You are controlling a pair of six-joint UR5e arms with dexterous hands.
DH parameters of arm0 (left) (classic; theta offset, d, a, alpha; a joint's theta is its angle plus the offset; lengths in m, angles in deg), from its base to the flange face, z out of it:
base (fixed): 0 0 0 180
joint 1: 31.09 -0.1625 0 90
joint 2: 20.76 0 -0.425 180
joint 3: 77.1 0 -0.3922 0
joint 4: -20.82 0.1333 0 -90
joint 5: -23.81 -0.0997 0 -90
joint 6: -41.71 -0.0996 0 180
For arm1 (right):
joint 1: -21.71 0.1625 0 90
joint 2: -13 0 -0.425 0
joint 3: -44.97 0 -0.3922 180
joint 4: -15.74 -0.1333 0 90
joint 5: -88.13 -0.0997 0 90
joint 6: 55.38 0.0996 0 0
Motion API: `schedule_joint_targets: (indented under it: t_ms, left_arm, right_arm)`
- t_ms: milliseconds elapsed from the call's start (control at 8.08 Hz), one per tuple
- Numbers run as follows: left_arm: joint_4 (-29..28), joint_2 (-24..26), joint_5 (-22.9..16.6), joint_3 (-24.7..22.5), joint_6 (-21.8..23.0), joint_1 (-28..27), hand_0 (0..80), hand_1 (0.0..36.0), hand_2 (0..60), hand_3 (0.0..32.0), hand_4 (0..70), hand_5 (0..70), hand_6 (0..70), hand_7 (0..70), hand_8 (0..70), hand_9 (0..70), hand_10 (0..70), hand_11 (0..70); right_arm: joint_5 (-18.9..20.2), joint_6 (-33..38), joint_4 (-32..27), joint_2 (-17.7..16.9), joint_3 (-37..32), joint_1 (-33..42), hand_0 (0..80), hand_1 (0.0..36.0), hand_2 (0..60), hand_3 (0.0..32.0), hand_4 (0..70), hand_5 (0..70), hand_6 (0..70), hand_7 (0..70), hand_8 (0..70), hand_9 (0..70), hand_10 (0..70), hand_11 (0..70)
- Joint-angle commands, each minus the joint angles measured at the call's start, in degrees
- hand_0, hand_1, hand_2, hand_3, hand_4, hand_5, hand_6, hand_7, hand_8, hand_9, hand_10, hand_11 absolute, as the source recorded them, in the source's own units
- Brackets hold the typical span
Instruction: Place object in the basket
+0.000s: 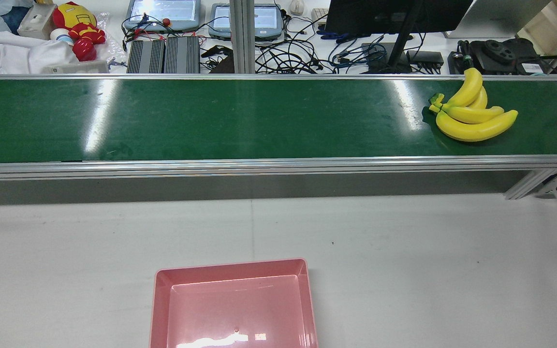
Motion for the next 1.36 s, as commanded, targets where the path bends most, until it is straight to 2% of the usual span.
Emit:
schedule_joint_targets:
  t_ms: [0,247,495,619,742,866,990,1113,1237]
  left_arm:
    - [0.5,-2.4,0.1,-2.2,0.0,0.3,49.4,11.0,0.0,23.6,0.0,22.0,0.3,6.2,11.2,10.3,2.0,4.4]
    - [-0.8,-7.0,0.1,-4.4,0.0,0.8,48.8,11.2,0.0,23.8,0.0,21.4,0.3,6.3,11.0,10.5,2.2,4.6]
    - [-1.3,-9.7,0.1,-6.2,0.0,4.2,48.7,11.6,1.2,24.0,0.0,20.6,0.5,6.3,11.0,10.9,2.4,5.0]
    - [-1.2,-9.8,0.0,-7.3,0.1,3.9,49.3,11.9,0.1,23.2,0.0,20.6,0.5,6.3,11.0,10.8,2.6,5.2]
    - [-0.9,-8.5,-0.1,-6.4,-0.3,3.0,50.3,12.1,0.0,20.0,0.8,21.7,0.9,6.4,10.4,10.4,3.2,6.2]
    - [-0.6,-4.6,-0.1,-3.4,-0.3,2.3,50.5,12.5,0.0,17.8,3.0,23.2,1.2,6.5,10.1,10.4,3.8,7.1]
    - [-1.0,-1.6,0.1,0.4,-0.6,2.0,50.5,11.9,0.0,18.4,3.2,22.5,0.7,6.4,9.9,10.1,3.9,7.2]
    - [-2.6,0.7,0.5,4.2,-0.9,-2.3,50.5,11.9,0.0,18.0,4.5,22.5,0.4,6.3,9.6,9.9,4.2,7.6]
    - [-3.3,3.7,0.8,8.2,-0.9,-6.7,50.8,11.8,0.0,20.4,3.8,19.3,0.0,5.6,9.0,8.6,3.8,7.0]
  right_arm:
    - [0.0,0.1,0.0,0.0,-0.1,0.1,0.0,0.0,0.0,0.0,0.0,0.0,0.0,0.0,0.0,0.0,0.0,0.0]
    - [0.0,0.0,0.0,0.0,0.0,0.0,0.0,0.0,0.0,0.0,0.0,0.0,0.0,0.0,0.0,0.0,0.0,0.0]
    - [0.0,0.0,0.0,0.0,-0.1,0.0,0.0,0.0,0.0,0.0,0.0,0.0,0.0,0.0,0.0,0.0,0.0,0.0]
    - [0.0,0.0,0.0,0.0,-0.1,0.0,0.0,0.0,0.0,0.0,0.0,0.0,0.0,0.0,0.0,0.0,0.0,0.0]
    - [0.0,0.0,0.0,0.0,-0.1,0.0,0.0,0.0,0.0,0.0,0.0,0.0,0.0,0.0,0.0,0.0,0.0,0.0]
    - [0.0,0.0,0.0,0.0,-0.1,0.0,0.0,0.0,0.0,0.0,0.0,0.0,0.0,0.0,0.0,0.0,0.0,0.0]
    - [0.0,0.0,0.0,0.0,-0.1,0.0,0.0,0.0,0.0,0.0,0.0,0.0,0.0,0.0,0.0,0.0,0.0,0.0]
    - [0.0,0.0,0.0,0.0,-0.1,0.0,0.0,0.0,0.0,0.0,0.0,0.0,0.0,0.0,0.0,0.0,0.0,0.0]
    - [0.0,0.0,0.0,0.0,-0.1,0.0,0.0,0.0,0.0,0.0,0.0,0.0,0.0,0.0,0.0,0.0,0.0,0.0]
